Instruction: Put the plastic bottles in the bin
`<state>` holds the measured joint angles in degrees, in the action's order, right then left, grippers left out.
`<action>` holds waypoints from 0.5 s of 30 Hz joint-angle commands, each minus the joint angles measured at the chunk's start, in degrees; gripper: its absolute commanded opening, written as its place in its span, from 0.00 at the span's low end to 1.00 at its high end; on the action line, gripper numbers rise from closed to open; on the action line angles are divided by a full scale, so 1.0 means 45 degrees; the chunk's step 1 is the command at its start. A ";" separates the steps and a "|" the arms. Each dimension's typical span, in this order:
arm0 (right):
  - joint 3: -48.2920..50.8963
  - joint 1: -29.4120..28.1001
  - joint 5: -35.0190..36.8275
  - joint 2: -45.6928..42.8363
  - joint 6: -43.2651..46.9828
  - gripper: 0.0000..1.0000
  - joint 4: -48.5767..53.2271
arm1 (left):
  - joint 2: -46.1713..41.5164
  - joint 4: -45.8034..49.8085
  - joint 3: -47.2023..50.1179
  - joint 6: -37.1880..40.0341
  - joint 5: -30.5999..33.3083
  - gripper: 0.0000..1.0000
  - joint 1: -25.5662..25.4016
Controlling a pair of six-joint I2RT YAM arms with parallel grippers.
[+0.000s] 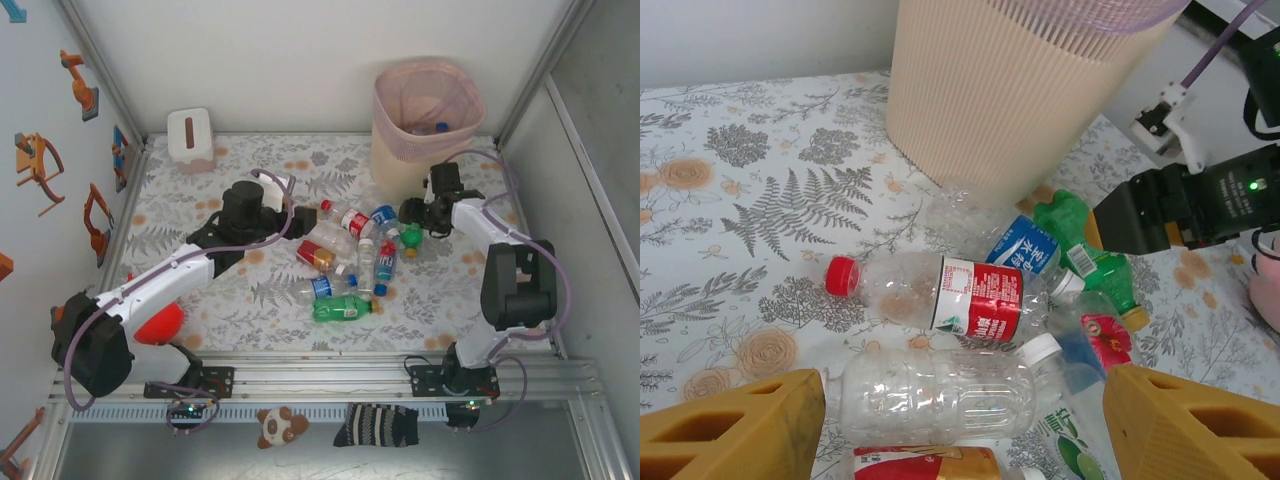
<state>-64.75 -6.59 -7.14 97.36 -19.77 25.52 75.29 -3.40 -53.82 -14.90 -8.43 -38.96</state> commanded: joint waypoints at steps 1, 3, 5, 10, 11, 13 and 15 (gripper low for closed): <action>0.0127 -0.0087 0.0632 0.0170 -0.0249 0.72 -0.0375 | -0.0284 -0.0070 0.0161 -0.0221 0.0154 0.73 0.0049; 0.0168 -0.0088 0.0630 0.0375 -0.0207 0.72 -0.0436 | -0.0262 -0.0068 0.0154 -0.0243 0.0154 0.73 0.0044; 0.0155 -0.0098 0.0447 0.0627 -0.0187 0.71 -0.0455 | -0.0253 -0.0075 0.0154 -0.0235 0.0154 0.73 0.0044; 0.0222 -0.0101 0.0200 0.1116 -0.0129 0.70 -0.0463 | -0.0208 -0.0076 0.0179 -0.0281 0.0173 0.73 0.0044; 0.0281 -0.0108 0.0199 0.1155 -0.0144 0.70 -0.0509 | -0.0196 -0.0066 0.0181 -0.0284 0.0173 0.73 0.0044; 0.0337 -0.0102 0.0199 0.1208 -0.0155 0.69 -0.0553 | -0.0182 -0.0091 0.0183 -0.0284 0.0163 0.73 0.0045; 0.0412 -0.0099 0.0209 0.1201 -0.0176 0.67 -0.0573 | -0.0167 -0.0105 0.0183 -0.0303 0.0154 0.73 0.0045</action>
<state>-63.75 -6.63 -6.52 102.43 -19.79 23.92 75.29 -3.40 -53.80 -15.27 -7.94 -38.96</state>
